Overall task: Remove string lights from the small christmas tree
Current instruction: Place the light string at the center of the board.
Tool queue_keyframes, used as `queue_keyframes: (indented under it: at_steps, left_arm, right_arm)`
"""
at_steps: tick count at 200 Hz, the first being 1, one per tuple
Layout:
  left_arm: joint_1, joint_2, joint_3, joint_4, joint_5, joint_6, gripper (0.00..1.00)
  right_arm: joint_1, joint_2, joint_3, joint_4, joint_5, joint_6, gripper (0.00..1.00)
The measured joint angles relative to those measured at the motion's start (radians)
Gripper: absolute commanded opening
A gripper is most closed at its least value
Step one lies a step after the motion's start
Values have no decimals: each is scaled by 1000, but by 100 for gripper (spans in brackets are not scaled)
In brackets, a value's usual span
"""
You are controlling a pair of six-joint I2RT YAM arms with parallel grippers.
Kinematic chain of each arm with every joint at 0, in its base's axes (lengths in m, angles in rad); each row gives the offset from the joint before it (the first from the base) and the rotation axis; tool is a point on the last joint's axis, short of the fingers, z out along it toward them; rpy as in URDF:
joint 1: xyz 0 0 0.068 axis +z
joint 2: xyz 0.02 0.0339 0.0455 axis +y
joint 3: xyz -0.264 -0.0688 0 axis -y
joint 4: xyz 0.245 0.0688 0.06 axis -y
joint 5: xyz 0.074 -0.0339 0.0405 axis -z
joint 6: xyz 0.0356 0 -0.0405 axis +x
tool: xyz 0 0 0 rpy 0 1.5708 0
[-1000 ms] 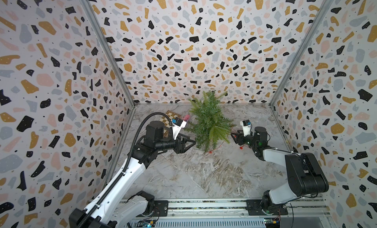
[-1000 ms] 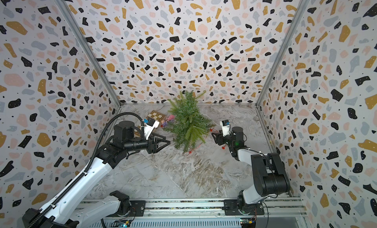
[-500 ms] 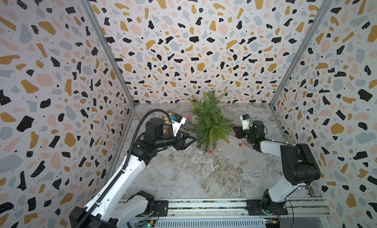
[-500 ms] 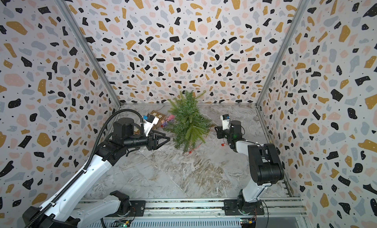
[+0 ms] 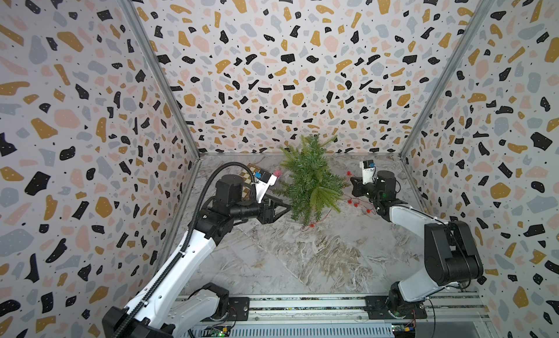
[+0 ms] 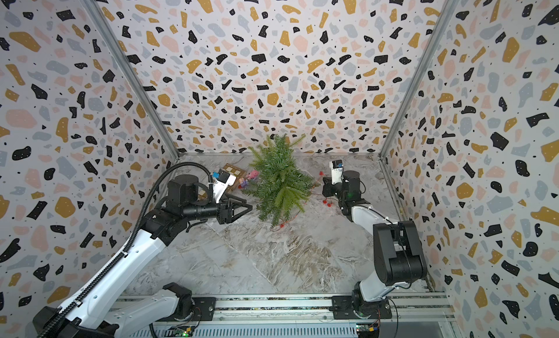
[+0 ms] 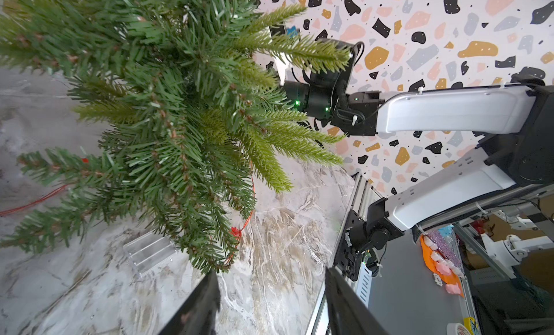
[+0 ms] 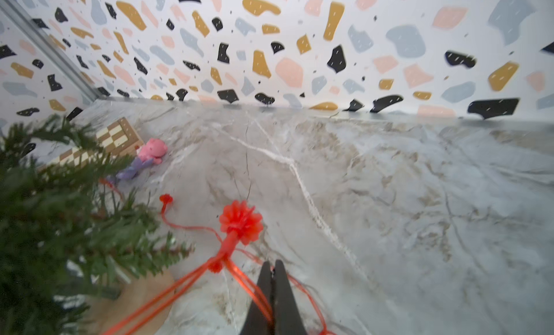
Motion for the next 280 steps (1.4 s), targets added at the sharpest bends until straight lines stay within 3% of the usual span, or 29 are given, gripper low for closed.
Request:
queue_keyframes:
  at_steps: [85, 193, 280]
  left_arm:
    - [0, -13, 0, -19, 50, 29, 58]
    - [-8, -2, 0, 0, 66, 45, 57]
    - [-31, 35, 9, 29, 84, 54, 58]
  right_arm:
    - [-4, -62, 123, -110, 38, -51, 0]
    - [20, -242, 208, -229, 39, -98, 0]
    - [54, -389, 212, -325, 79, -125, 0]
